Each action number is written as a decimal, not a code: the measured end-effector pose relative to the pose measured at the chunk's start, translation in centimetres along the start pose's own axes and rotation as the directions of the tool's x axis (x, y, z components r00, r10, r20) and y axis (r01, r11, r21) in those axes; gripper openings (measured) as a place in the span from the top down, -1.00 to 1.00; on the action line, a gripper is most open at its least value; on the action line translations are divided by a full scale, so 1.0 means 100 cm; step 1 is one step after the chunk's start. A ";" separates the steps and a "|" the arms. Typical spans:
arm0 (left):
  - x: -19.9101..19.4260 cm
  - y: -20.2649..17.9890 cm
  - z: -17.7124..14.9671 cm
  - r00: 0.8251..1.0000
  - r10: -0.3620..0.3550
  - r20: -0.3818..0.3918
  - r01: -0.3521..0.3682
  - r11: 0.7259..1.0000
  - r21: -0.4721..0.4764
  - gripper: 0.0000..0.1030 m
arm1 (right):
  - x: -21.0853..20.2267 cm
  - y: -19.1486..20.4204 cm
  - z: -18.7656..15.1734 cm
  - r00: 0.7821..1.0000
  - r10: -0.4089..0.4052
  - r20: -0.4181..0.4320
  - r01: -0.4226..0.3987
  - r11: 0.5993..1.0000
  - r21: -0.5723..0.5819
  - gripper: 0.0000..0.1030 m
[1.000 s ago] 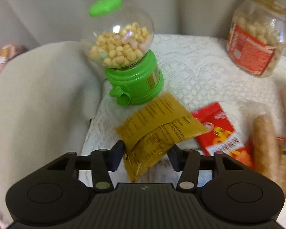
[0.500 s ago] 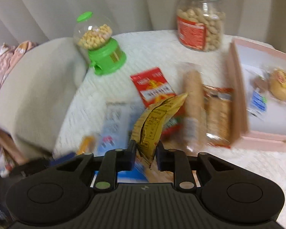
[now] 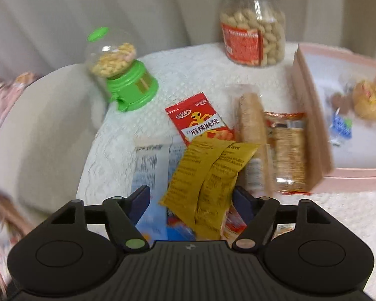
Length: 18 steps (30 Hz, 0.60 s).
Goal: Organize snacks
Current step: 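Grasp the yellow chip bag with the right gripper while the left gripper holds its snack, then lower both held snacks into the pink box and open both grippers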
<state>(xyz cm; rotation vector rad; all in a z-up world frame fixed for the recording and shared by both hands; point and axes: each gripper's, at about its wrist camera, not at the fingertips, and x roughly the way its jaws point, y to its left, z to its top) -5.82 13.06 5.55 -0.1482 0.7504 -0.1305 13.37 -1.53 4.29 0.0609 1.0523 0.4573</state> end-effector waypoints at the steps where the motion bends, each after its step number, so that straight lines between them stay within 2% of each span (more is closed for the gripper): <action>1: 0.001 0.001 -0.002 1.000 0.001 -0.009 -0.002 1.000 -0.005 0.29 | 0.010 0.007 0.004 1.000 -0.024 -0.010 0.024 1.000 -0.011 -0.43; 4: 0.001 0.001 -0.007 1.000 0.003 -0.023 -0.003 1.000 -0.005 0.29 | 0.042 0.022 0.010 0.994 -0.105 -0.032 0.101 0.989 -0.105 -0.43; 6: 0.001 -0.001 -0.008 0.999 -0.009 -0.030 0.009 1.000 0.001 0.29 | 0.047 0.020 0.012 0.996 -0.081 -0.033 0.077 0.991 -0.110 -0.43; 7: 0.000 -0.003 -0.008 0.999 -0.017 -0.031 0.017 1.000 0.006 0.29 | 0.043 0.017 0.011 0.997 -0.066 -0.036 0.062 0.993 -0.102 -0.35; 8: 0.000 -0.006 -0.008 0.999 -0.023 -0.031 0.023 1.000 0.012 0.29 | 0.037 0.015 0.009 0.998 -0.048 -0.036 0.044 0.993 -0.108 -0.18; 9: 0.000 -0.009 -0.008 0.999 -0.031 -0.030 0.032 0.999 0.021 0.29 | 0.028 0.013 0.005 0.999 -0.032 -0.032 0.027 0.991 -0.134 -0.11; 13: 0.000 -0.026 -0.007 0.998 -0.065 -0.028 0.066 0.997 0.050 0.29 | -0.020 -0.002 -0.020 1.000 0.029 -0.001 -0.028 0.977 -0.211 -0.02; 16: 0.000 -0.042 -0.006 0.996 -0.082 -0.032 0.085 0.993 0.087 0.28 | -0.059 -0.031 -0.039 0.998 0.067 0.020 -0.062 0.978 -0.198 -0.01; 18: -0.001 -0.053 -0.006 0.995 -0.094 -0.034 0.097 0.989 0.111 0.28 | -0.083 -0.056 -0.048 0.997 0.060 0.039 -0.053 0.984 -0.168 -0.01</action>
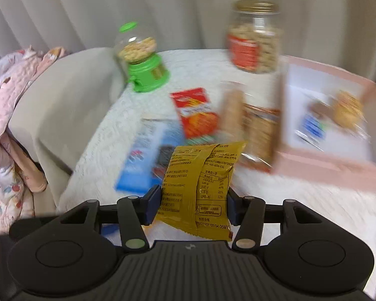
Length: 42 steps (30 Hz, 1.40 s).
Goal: Organize snacks
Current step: 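Lower both held snacks into the pink box and open both grippers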
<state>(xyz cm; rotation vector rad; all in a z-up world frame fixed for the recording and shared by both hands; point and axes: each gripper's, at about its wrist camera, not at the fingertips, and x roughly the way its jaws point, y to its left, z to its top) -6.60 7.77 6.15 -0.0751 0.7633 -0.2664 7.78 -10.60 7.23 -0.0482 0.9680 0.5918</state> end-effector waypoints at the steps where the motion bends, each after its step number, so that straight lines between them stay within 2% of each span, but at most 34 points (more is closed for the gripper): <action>1: 0.001 -0.004 0.001 1.000 -0.005 -0.001 0.005 1.000 0.008 0.28 | -0.010 -0.012 -0.006 1.000 -0.011 0.004 0.011 1.000 0.023 -0.01; 7: 0.009 -0.044 0.011 0.998 -0.056 -0.026 0.058 0.994 0.089 0.29 | -0.057 -0.082 -0.055 0.998 -0.057 -0.002 0.057 0.988 0.144 -0.01; 10: 0.007 -0.065 0.020 0.995 -0.095 -0.012 0.096 0.988 0.121 0.28 | -0.087 -0.103 -0.080 0.995 -0.083 0.063 0.071 0.983 0.172 -0.01; 13: 0.001 -0.073 0.053 0.987 -0.138 0.076 0.129 0.984 0.120 0.28 | -0.122 -0.114 -0.079 0.976 -0.114 0.183 0.082 0.981 0.178 -0.01; 17: 0.007 -0.066 0.118 0.964 -0.186 0.188 0.175 0.982 0.070 0.28 | -0.154 -0.122 -0.042 0.927 -0.152 0.343 0.106 0.983 0.150 -0.01; 19: 0.025 -0.058 0.161 0.952 -0.226 0.208 0.226 0.974 0.026 0.27 | -0.154 -0.135 -0.016 0.914 -0.155 0.374 0.104 0.983 0.153 -0.01; 22: 0.071 -0.048 0.225 0.937 -0.301 0.178 0.316 0.947 -0.061 0.25 | -0.132 -0.148 0.029 0.898 -0.138 0.418 0.085 0.986 0.145 -0.05; 24: 0.118 -0.044 0.252 0.945 -0.313 0.095 0.324 0.938 -0.123 0.26 | -0.104 -0.157 0.059 0.897 -0.192 0.397 0.144 0.978 0.149 -0.38; 25: 0.134 -0.042 0.256 0.956 -0.282 0.082 0.291 0.946 -0.140 0.26 | -0.091 -0.161 0.069 0.896 -0.233 0.378 0.180 0.969 0.172 -0.38; 27: 0.141 -0.037 0.249 0.959 -0.269 0.089 0.279 0.950 -0.142 0.26 | -0.071 -0.171 0.079 0.903 -0.273 0.332 0.213 0.955 0.205 -0.38; 30: 0.138 -0.024 0.225 0.957 -0.272 0.096 0.285 0.946 -0.157 0.26 | -0.067 -0.184 0.058 0.923 -0.214 0.319 0.154 0.967 0.203 -0.38; 33: 0.133 -0.014 0.198 0.975 -0.205 0.087 0.217 0.963 -0.162 0.26 | -0.059 -0.188 0.033 0.937 -0.207 0.283 0.151 0.966 0.208 -0.38; 36: 0.120 0.001 0.170 0.987 -0.114 0.110 0.131 0.978 -0.163 0.26 | -0.045 -0.180 0.009 0.958 -0.159 0.238 0.115 0.975 0.190 -0.38; 39: 0.105 0.018 0.149 0.991 -0.039 0.125 0.064 0.978 -0.200 0.26 | -0.023 -0.163 -0.008 0.978 -0.094 0.185 0.066 0.986 0.152 -0.38; 42: 0.091 0.036 0.128 0.992 -0.012 0.123 0.042 0.970 -0.241 0.26 | 0.006 -0.139 -0.014 0.988 -0.050 0.143 0.035 0.993 0.109 -0.38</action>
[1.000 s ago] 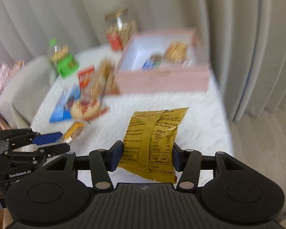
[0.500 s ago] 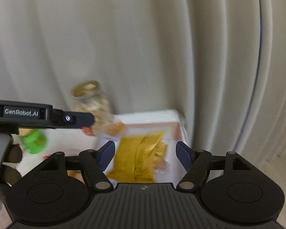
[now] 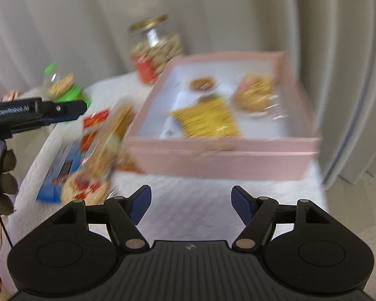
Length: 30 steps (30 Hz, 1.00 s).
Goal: Organize snacks
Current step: 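Lower both held snacks into the pink box and open both grippers, then grasp the long plastic-wrapped bread stick with the left gripper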
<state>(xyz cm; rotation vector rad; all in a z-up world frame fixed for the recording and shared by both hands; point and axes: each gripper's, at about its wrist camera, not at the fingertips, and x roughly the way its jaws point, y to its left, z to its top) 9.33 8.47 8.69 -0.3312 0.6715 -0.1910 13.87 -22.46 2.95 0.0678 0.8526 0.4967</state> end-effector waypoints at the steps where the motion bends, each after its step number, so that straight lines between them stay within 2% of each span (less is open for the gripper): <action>1: -0.004 0.005 -0.004 1.000 0.003 -0.003 -0.003 1.000 -0.005 0.26 | 0.009 0.007 -0.001 1.000 0.007 -0.007 -0.007 1.000 -0.010 -0.38; 4: -0.010 0.014 -0.020 1.000 0.012 -0.025 -0.012 1.000 0.006 0.26 | 0.025 0.022 0.003 1.000 0.025 0.004 -0.025 1.000 -0.015 -0.38; 6: -0.007 0.020 -0.023 0.999 0.004 -0.042 -0.004 1.000 -0.002 0.26 | 0.037 0.030 0.011 1.000 0.002 0.030 -0.001 1.000 -0.018 -0.38; 11: 0.006 0.025 -0.017 0.998 -0.027 -0.050 0.025 0.999 -0.045 0.26 | 0.060 0.031 0.020 0.998 -0.021 0.055 0.019 0.999 0.031 -0.38; 13: 0.017 0.017 -0.010 0.998 -0.028 -0.055 0.026 0.999 -0.025 0.26 | 0.061 0.027 0.019 0.998 -0.016 0.055 0.013 0.998 0.056 -0.38; 19: 0.060 -0.003 0.000 0.989 0.078 -0.122 -0.072 0.996 0.055 0.25 | 0.055 0.024 -0.001 0.996 -0.030 0.080 0.025 0.997 0.072 -0.38; 22: 0.062 -0.010 -0.005 0.986 0.107 -0.127 -0.093 0.990 0.107 0.22 | 0.045 0.024 -0.013 0.994 -0.046 0.101 0.041 0.998 0.053 -0.38; 27: 0.035 -0.005 -0.019 0.985 0.009 -0.172 0.005 0.996 0.085 0.22 | 0.039 0.032 -0.034 0.986 -0.073 0.147 0.076 0.997 -0.017 -0.42; 30: 0.012 0.009 -0.027 0.987 -0.026 -0.157 0.027 1.000 0.006 0.16 | 0.040 0.045 -0.041 0.978 -0.114 0.173 0.130 0.988 -0.081 -0.45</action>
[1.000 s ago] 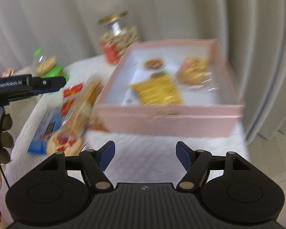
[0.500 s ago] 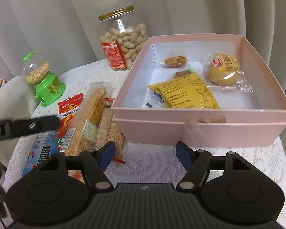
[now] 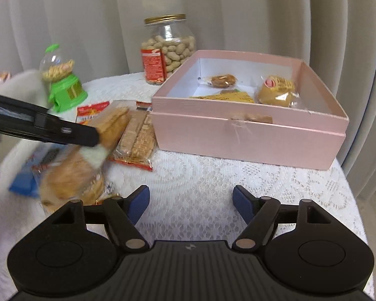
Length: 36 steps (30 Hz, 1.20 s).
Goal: Organize snacks
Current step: 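Grasp the long plastic-wrapped bread stick with the left gripper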
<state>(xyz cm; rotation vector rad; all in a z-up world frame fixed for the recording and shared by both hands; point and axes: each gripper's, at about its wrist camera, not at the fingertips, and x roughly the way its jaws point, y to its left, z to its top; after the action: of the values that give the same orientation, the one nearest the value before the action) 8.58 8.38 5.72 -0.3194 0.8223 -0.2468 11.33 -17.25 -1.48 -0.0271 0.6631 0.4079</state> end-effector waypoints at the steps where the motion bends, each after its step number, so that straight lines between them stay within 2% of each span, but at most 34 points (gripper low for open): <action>1: -0.007 0.006 -0.003 1.000 0.007 0.018 -0.007 0.999 -0.031 0.17 | 0.000 0.003 0.000 1.000 -0.003 0.001 0.003 1.000 -0.016 -0.46; 4: -0.026 0.025 -0.011 0.996 0.061 0.066 -0.054 0.993 -0.104 0.20 | 0.000 0.004 -0.001 1.000 0.005 0.003 -0.005 1.000 -0.022 -0.48; 7: -0.039 0.040 -0.014 0.984 0.142 0.110 -0.126 0.982 -0.139 0.21 | -0.003 -0.001 -0.001 1.000 0.020 0.012 -0.020 1.000 0.004 -0.48; 9: -0.042 0.049 -0.012 0.971 0.206 0.118 -0.186 0.969 -0.161 0.21 | -0.003 -0.001 -0.001 1.000 0.022 0.009 -0.022 1.000 0.009 -0.48; 11: -0.040 0.056 -0.010 0.947 0.296 0.122 -0.275 0.947 -0.163 0.21 | 0.000 0.001 0.000 1.000 0.008 0.005 -0.008 1.000 0.003 -0.48; 13: -0.040 0.068 -0.011 0.931 0.344 0.122 -0.318 0.928 -0.194 0.21 | 0.000 0.002 -0.001 1.000 0.000 0.006 0.000 1.000 -0.004 -0.48; 16: -0.037 0.086 -0.015 0.947 0.307 0.091 -0.274 0.923 -0.272 0.21 | -0.001 0.003 -0.003 1.000 -0.011 0.012 0.011 1.000 -0.008 -0.49; 19: -0.031 0.085 -0.020 0.957 0.282 0.066 -0.257 0.933 -0.252 0.21 | 0.000 0.005 -0.003 1.000 -0.012 0.012 0.012 1.000 -0.008 -0.51; 21: -0.033 0.072 -0.022 0.944 0.318 0.092 -0.295 0.934 -0.202 0.21 | 0.001 0.005 -0.003 1.000 -0.011 0.013 0.011 1.000 -0.009 -0.53; 23: -0.041 0.057 -0.021 0.928 0.338 0.157 -0.316 0.937 -0.147 0.21 | 0.001 0.005 -0.003 1.000 -0.014 0.013 0.014 1.000 -0.011 -0.53; 24: -0.044 0.052 -0.018 0.933 0.311 0.180 -0.290 0.948 -0.134 0.21 | 0.001 0.005 -0.003 1.000 -0.014 0.014 0.014 1.000 -0.011 -0.53; 27: -0.037 0.046 -0.006 0.983 0.124 0.137 -0.102 0.982 -0.159 0.21 | -0.001 0.005 -0.003 1.000 -0.019 0.023 0.019 1.000 -0.007 -0.53; 29: -0.026 0.036 -0.001 0.993 0.059 0.102 -0.042 0.985 -0.167 0.21 | -0.001 0.005 -0.003 1.000 -0.015 0.024 0.015 1.000 -0.010 -0.53; 31: -0.011 0.021 0.004 0.995 0.072 0.076 -0.063 0.992 -0.113 0.21 | 0.001 0.006 -0.003 1.000 -0.018 0.020 0.018 1.000 -0.016 -0.54; 33: 0.009 0.009 0.008 0.993 0.114 0.043 -0.111 0.992 -0.062 0.21 | 0.002 0.006 -0.003 1.000 -0.016 0.017 0.017 1.000 -0.019 -0.57; 34: 0.018 0.005 0.010 0.992 0.124 0.020 -0.122 0.991 -0.048 0.14 | 0.002 0.006 -0.003 1.000 -0.012 0.015 0.012 1.000 -0.022 -0.59; 36: 0.033 0.000 0.011 0.993 0.117 -0.020 -0.117 0.993 -0.013 0.18 | 0.004 0.006 -0.003 1.000 -0.003 0.009 0.003 1.000 -0.030 -0.68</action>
<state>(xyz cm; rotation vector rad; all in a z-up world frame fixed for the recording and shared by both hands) 11.54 7.51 4.15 -0.2814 0.8588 -0.1350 11.21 -16.57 -1.89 -0.0546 0.6475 0.4148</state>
